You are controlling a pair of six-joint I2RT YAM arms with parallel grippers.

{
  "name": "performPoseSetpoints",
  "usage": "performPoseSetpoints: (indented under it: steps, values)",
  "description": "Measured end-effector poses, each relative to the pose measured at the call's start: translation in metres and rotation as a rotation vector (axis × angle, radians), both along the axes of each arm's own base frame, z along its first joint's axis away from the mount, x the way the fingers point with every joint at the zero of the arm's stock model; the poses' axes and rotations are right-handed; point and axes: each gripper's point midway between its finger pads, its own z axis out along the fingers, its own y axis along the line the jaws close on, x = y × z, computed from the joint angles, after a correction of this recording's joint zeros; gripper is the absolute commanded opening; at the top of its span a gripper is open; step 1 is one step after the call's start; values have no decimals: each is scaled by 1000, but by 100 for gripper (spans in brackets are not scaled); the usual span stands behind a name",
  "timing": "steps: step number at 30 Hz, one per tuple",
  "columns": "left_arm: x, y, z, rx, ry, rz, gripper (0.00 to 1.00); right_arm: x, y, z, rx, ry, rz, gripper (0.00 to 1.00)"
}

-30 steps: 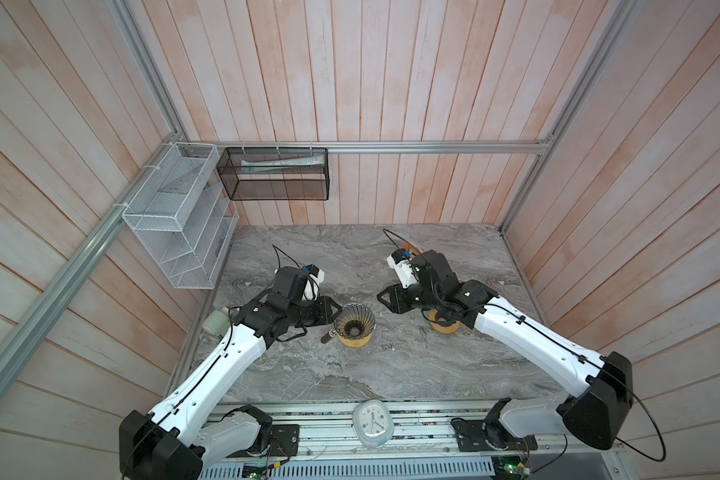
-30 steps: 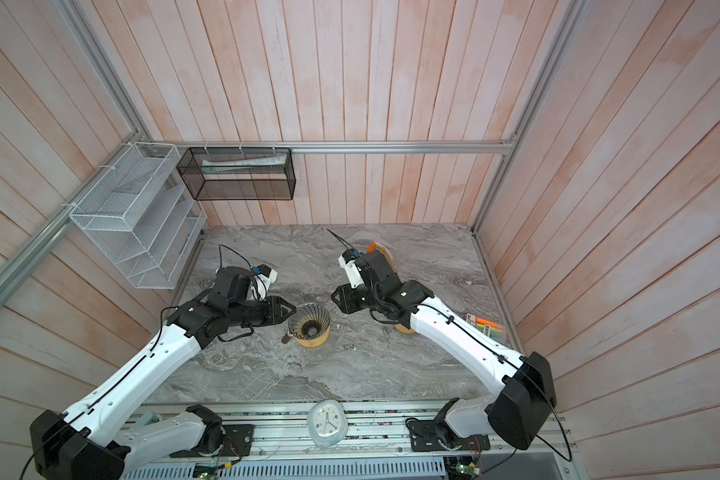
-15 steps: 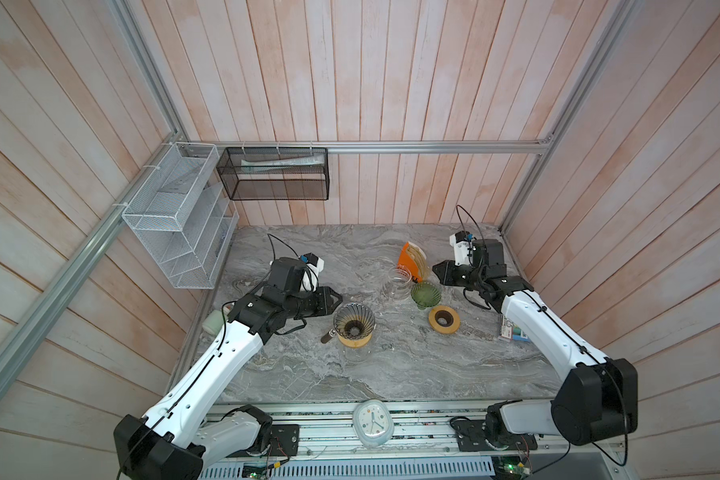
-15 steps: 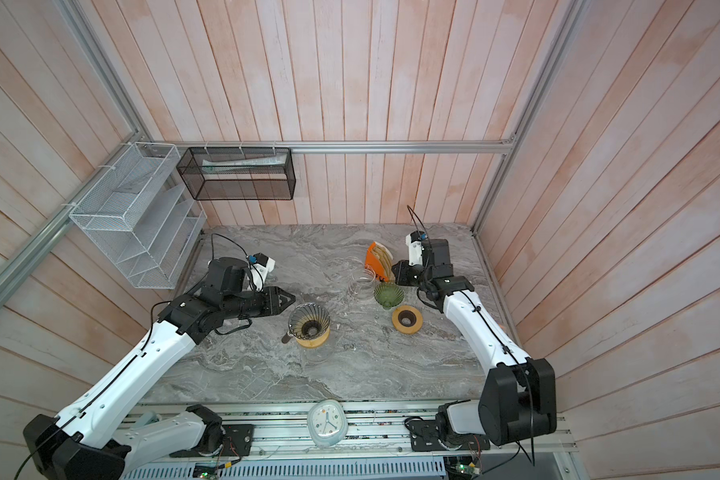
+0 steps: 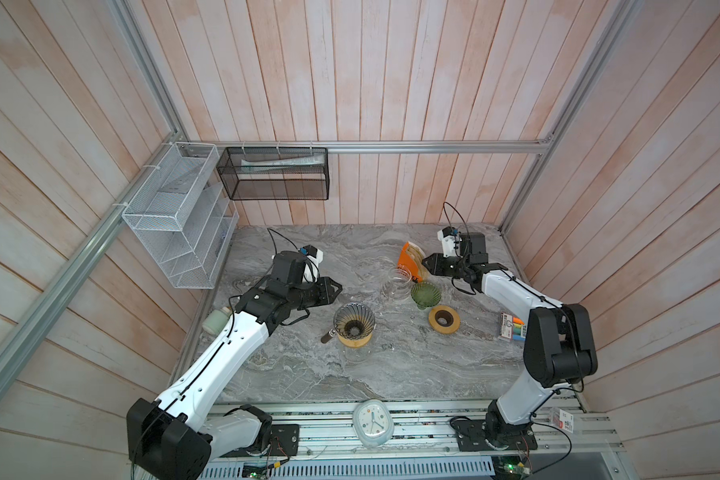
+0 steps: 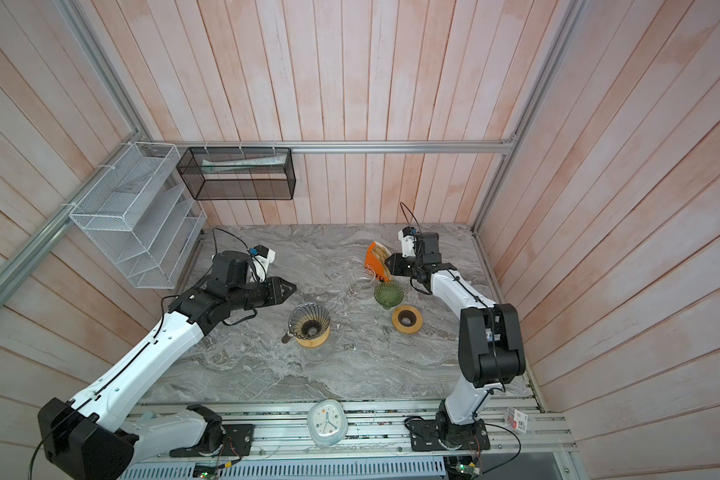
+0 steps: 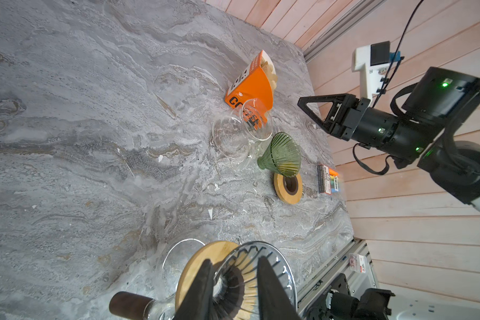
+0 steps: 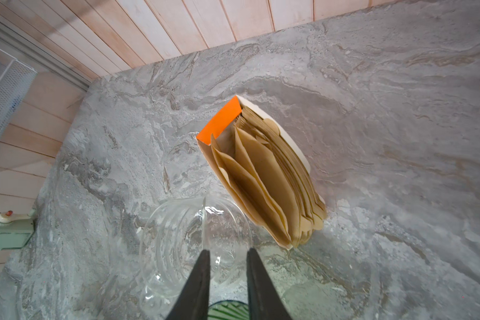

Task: Place the coffee filter in the dripper
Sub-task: 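Lower the right gripper into the orange box onto the paper filters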

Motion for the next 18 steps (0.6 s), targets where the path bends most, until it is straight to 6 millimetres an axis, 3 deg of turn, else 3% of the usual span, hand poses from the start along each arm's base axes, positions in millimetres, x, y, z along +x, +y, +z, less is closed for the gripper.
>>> performPoseSetpoints:
  steps: [7, 14, 18]
  values:
    - [6, 6, 1, -17, -5, 13, 29, 16, 15, 12, 15, -46, 41, 27]
    - [5, 7, -4, -22, 10, 7, 28, 25, 26, -4, 11, -21, 65, 23]
    - [5, 8, -6, -21, 14, 10, 28, 31, 27, -1, 10, -29, 66, 22]
